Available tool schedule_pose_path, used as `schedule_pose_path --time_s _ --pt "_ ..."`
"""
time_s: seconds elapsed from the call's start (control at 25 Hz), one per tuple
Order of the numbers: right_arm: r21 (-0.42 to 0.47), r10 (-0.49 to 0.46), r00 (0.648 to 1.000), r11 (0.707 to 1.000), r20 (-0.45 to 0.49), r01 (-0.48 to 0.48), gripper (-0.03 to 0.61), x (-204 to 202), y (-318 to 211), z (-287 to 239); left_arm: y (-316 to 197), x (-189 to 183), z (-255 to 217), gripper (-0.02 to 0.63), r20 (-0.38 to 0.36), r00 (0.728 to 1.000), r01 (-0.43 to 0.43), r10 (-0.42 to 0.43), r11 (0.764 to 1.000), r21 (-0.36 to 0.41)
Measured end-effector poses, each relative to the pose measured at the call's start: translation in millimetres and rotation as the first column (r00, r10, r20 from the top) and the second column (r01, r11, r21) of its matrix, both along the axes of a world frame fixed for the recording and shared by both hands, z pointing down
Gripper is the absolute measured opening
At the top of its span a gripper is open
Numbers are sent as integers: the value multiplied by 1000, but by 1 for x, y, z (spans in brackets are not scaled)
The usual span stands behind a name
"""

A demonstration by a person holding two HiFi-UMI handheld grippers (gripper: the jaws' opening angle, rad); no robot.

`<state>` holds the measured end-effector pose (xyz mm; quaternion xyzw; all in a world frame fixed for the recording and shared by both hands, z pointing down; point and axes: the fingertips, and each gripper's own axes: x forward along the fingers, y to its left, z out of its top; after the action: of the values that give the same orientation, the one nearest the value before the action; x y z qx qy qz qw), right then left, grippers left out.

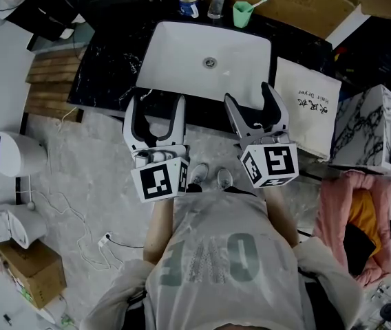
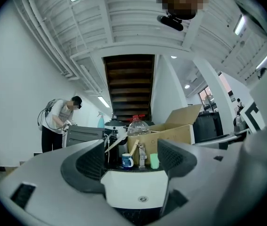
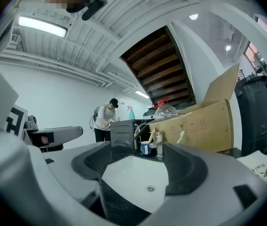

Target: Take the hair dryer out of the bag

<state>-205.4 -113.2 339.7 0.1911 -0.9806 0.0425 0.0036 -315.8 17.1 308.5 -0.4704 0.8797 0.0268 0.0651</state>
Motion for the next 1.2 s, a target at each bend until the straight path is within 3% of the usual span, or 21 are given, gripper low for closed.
schedule_pose_path --time_s 0.32,0.52,0.64,0.76,0.96,1.2 --pt "-12 9 1000 1000 -1 -9 336 6 2 -2 -7 0 3 324 -19 999 -48 48 999 -6" --pt "-28 155 988 988 24 -154 334 48 -17 -3 -44 19 7 324 -32 979 -199 199 980 1" --pt "-14 264 965 965 7 -263 334 85 -30 0 -75 44 7 324 -17 950 -312 312 950 8" --pt "9 386 922 922 -4 -386 334 130 -39 0 -107 80 7 324 -9 897 -442 442 897 13" --pt "6 585 811 811 -6 -585 334 207 -42 -1 -142 144 6 324 -9 783 -622 622 783 4" --pt "-14 717 696 696 -26 -718 334 276 -31 5 -158 220 14 324 -10 605 -795 796 603 -66"
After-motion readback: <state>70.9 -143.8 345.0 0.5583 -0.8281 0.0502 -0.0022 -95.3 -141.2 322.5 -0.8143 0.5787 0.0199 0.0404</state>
